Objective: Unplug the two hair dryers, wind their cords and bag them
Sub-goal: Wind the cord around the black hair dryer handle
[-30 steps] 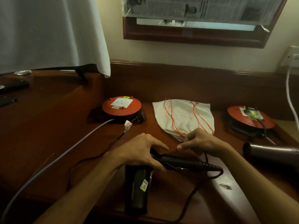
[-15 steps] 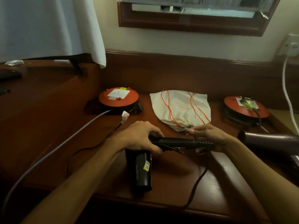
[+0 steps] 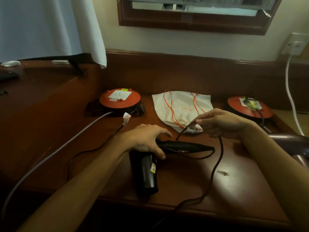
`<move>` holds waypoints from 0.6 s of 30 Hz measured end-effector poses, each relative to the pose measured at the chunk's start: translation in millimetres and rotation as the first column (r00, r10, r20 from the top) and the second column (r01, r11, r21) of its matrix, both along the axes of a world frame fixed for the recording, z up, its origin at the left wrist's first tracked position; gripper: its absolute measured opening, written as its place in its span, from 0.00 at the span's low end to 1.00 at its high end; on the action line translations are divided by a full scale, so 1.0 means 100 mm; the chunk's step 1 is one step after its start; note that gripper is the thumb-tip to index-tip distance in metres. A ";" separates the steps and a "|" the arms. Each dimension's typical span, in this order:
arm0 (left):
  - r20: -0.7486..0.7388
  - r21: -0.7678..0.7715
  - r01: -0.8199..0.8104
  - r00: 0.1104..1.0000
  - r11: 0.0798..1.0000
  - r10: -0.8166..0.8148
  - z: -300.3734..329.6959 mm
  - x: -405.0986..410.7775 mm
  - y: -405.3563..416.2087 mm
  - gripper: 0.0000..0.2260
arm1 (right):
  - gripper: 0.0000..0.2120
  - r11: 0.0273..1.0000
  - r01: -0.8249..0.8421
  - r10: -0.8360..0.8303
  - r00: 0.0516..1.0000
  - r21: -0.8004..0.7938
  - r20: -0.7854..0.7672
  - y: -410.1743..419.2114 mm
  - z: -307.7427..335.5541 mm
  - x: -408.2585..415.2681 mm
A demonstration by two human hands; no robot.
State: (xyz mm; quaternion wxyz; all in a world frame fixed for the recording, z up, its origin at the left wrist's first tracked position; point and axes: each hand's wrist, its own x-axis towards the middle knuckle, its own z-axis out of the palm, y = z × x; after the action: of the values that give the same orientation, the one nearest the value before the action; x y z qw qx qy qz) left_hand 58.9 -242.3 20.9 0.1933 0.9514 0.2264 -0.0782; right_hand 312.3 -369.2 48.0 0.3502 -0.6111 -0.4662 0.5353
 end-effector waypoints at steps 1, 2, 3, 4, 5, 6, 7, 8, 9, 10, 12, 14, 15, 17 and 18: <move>-0.012 0.032 0.002 1.000 0.999 -0.002 0.00 0.05 -0.03 0.38 | 0.12 1.000 -0.009 0.007 0.996 0.013 0.084 -0.01 0.06 -0.13; -0.019 0.046 0.007 1.000 0.999 -0.006 -0.01 0.09 -0.06 0.38 | 0.12 0.998 -0.051 0.044 0.984 0.031 0.174 -0.01 0.11 -0.28; -0.009 0.029 0.007 1.000 1.000 -0.006 -0.02 0.12 -0.06 0.37 | 0.11 0.992 -0.114 0.094 0.955 0.055 0.280 -0.02 0.16 -0.44; 0.015 -0.009 0.002 1.000 1.000 -0.002 -0.02 0.13 -0.05 0.33 | 0.11 0.977 -0.194 0.143 0.905 0.090 0.400 -0.04 0.20 -0.61; 0.041 -0.053 0.003 0.999 0.999 -0.001 -0.03 0.14 -0.03 0.27 | 0.10 0.952 -0.278 0.175 0.838 0.129 0.517 -0.08 0.22 -0.77; 0.055 -0.087 0.011 0.998 0.996 -0.007 -0.03 0.13 -0.02 0.22 | 0.10 0.920 -0.356 0.192 0.772 0.162 0.606 -0.11 0.20 -0.90; 0.069 -0.110 0.022 0.998 0.994 -0.015 -0.03 0.11 0.01 0.20 | 0.10 0.897 -0.405 0.201 0.733 0.179 0.650 -0.14 0.17 -0.98; 0.083 -0.121 0.031 0.996 0.992 -0.021 -0.04 0.09 0.03 0.20 | 0.10 0.891 -0.419 0.216 0.730 0.174 0.649 -0.19 0.10 -1.03; 0.100 -0.133 0.032 0.995 0.991 -0.018 -0.04 0.07 0.04 0.22 | 0.10 0.891 -0.423 0.237 0.743 0.165 0.625 -0.25 0.05 -1.06; 0.123 -0.155 0.031 0.992 0.987 -0.012 -0.05 0.05 0.06 0.24 | 0.10 0.893 -0.423 0.255 0.757 0.155 0.601 -0.31 -0.02 -1.06; 0.174 -0.205 0.021 0.985 0.978 0.015 -0.06 0.00 0.10 0.25 | 0.11 0.901 -0.408 0.261 0.782 0.149 0.565 -0.44 -0.16 -1.07; 0.224 -0.263 0.004 0.973 0.965 0.057 -0.06 -0.08 0.13 0.24 | 0.16 0.917 -0.366 0.234 0.814 0.157 0.532 -0.54 -0.31 -1.09; 0.250 -0.298 -0.003 0.965 0.955 0.081 -0.07 -0.13 0.15 0.24 | 0.18 0.929 -0.331 0.210 0.840 0.167 0.500 -0.57 -0.39 -1.10; 0.294 -0.358 -0.009 0.948 0.934 0.122 -0.08 -0.22 0.19 0.24 | 0.21 0.946 -0.259 0.154 0.888 0.195 0.432 -0.58 -0.56 -1.12; 0.307 -0.383 -0.014 0.941 0.924 0.141 -0.09 -0.26 0.20 0.24 | 0.21 0.951 -0.226 0.120 0.897 0.208 0.425 -0.56 -0.62 -1.13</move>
State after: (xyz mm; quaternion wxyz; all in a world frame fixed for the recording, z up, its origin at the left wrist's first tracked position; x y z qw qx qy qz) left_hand 32.6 -222.2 12.1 0.4095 0.8866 0.2097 0.0473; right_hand 199.2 -425.3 -13.5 0.2707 -0.6152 -0.6461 0.3617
